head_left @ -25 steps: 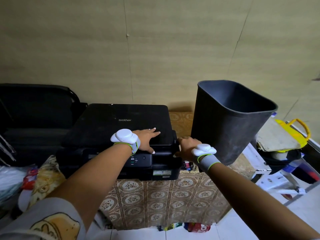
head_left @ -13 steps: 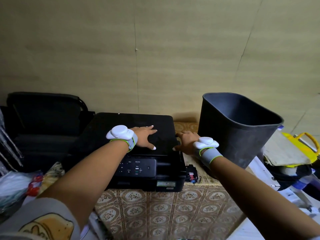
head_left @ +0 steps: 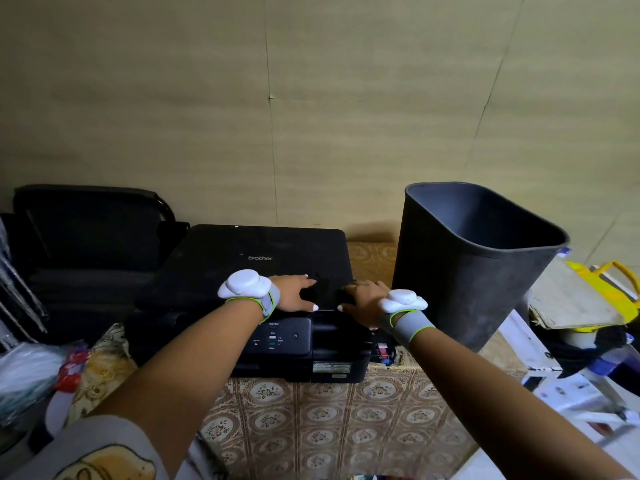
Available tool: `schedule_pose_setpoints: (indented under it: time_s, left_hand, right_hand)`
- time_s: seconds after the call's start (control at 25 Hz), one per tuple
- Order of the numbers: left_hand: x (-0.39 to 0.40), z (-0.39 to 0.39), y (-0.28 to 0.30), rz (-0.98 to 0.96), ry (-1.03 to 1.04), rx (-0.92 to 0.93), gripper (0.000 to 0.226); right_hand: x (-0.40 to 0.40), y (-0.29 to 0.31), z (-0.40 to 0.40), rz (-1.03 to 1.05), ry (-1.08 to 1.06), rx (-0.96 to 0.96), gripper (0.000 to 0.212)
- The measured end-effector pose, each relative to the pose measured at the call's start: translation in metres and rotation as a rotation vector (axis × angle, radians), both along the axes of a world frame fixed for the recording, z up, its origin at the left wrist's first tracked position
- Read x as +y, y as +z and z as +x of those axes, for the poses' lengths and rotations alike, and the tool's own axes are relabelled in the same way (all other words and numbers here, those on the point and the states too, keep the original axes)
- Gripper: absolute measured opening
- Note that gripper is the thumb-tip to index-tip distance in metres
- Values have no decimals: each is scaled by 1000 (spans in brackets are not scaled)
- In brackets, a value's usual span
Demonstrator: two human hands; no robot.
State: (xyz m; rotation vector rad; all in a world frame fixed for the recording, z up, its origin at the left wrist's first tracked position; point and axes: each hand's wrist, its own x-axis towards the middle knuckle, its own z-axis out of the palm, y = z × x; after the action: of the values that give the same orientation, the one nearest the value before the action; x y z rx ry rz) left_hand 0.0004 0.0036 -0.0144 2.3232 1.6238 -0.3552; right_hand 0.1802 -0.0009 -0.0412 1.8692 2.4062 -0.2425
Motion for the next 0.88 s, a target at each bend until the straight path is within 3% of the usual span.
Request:
schedule_pose_setpoints:
  time_s: [0.2, 0.6, 0.72, 0.88]
  left_hand:
    - [0, 39, 4, 42, -81, -54, 68]
    - [22, 126, -24, 42, -221, -27, 59]
    - [30, 135, -36, 35, -209, -8, 57]
    - [40, 137, -50, 106, -193, 9, 55]
  right_hand:
    - [-4, -10, 41, 31, -151, 17, 47]
    - [-16, -75, 102, -220, -352, 80, 63]
    - [-16, -96, 93, -253, -323, 122, 72]
    - [-8, -113, 83, -245, -233, 107, 100]
